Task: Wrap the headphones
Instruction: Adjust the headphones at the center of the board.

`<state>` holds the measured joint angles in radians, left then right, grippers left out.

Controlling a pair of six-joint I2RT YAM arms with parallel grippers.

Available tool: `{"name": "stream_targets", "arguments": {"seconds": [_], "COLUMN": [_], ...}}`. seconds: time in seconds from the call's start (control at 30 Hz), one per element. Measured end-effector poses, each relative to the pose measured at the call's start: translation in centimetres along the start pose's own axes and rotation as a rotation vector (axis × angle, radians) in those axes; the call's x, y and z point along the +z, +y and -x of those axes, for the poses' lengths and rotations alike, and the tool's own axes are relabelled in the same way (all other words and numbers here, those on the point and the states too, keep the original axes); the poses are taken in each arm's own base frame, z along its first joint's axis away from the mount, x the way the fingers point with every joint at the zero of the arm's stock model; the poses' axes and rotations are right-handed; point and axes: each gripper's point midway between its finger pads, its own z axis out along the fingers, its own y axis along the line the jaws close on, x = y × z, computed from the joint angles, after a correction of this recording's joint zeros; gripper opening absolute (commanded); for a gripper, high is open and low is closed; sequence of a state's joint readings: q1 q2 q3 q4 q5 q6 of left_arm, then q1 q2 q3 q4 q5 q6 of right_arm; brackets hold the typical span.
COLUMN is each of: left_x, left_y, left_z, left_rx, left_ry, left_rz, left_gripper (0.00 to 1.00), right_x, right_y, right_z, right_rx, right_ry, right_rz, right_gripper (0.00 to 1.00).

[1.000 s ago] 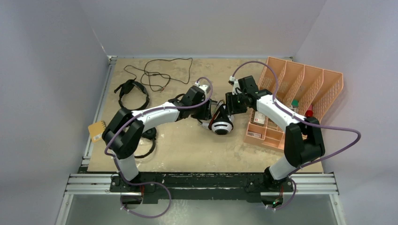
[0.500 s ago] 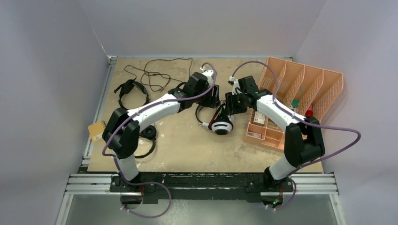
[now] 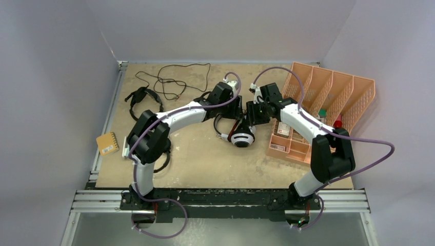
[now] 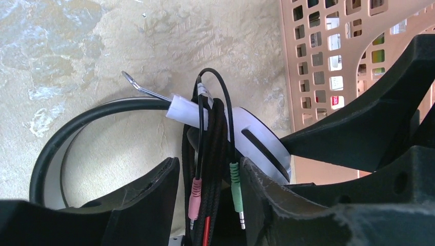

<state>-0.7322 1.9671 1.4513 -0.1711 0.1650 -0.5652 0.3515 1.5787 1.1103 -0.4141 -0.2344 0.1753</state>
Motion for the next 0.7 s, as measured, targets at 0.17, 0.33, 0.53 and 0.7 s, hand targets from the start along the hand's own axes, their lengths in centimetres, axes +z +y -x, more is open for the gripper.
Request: {"name": "stream_targets", "arguments": {"seconds": [0.17,0.33,0.53,0.7], "left_x": [0.0,0.0,-0.5,-1.1], "left_y": [0.2,0.7,0.9,1.5], "left_z": [0.1,-0.2,-0.5,-1.2], "left_rx": [-0.001,-0.003,0.000,0.002], "left_ry": [-0.003,-0.004,-0.008,-0.002], "left_rz": [0.006,0.020,0.026,0.044], "left_gripper": [0.28,0.16,0.03,0.00], "right_x": [0.0,0.0,0.0,0.0], "right_y": [0.0,0.0,0.0,0.0], "right_z": [0.0,0.0,0.0,-0.1], "right_rx": [0.000,0.000,-0.001,0.000], "right_ry": [0.001,0.001,0.002,0.003], "right_rz": [0.000,0.000,0.000,0.000], "right_gripper": [0.44,0.44,0.44,0.44]}}
